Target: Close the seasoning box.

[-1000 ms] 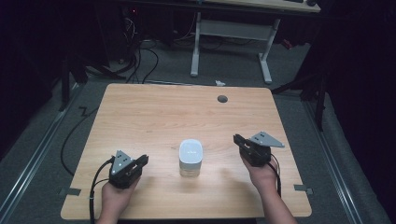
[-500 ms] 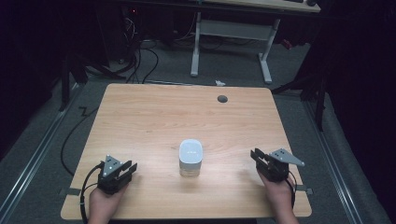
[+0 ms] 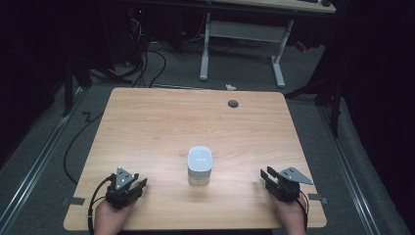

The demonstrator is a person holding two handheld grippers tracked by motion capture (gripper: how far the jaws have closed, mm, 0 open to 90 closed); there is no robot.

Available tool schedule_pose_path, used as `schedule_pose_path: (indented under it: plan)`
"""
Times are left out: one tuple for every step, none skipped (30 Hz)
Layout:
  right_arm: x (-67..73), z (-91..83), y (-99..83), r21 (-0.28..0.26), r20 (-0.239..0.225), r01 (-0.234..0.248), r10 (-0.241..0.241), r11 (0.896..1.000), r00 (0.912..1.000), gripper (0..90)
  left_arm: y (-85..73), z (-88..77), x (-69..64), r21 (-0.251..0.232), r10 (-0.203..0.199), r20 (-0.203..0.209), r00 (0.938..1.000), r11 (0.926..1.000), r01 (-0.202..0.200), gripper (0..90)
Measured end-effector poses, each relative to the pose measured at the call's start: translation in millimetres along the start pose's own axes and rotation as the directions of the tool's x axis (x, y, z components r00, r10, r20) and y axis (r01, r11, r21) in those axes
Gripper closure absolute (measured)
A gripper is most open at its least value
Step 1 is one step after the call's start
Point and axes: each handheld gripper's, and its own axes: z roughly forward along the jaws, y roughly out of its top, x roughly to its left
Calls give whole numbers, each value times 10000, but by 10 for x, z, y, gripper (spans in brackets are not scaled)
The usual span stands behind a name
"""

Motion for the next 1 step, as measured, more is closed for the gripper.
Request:
schedule_pose_path:
  plan:
    - [0,0,0,0,0,0,0,10000,10000,662,5,-3,-5,-25,-10,26,10000,10000,10,612]
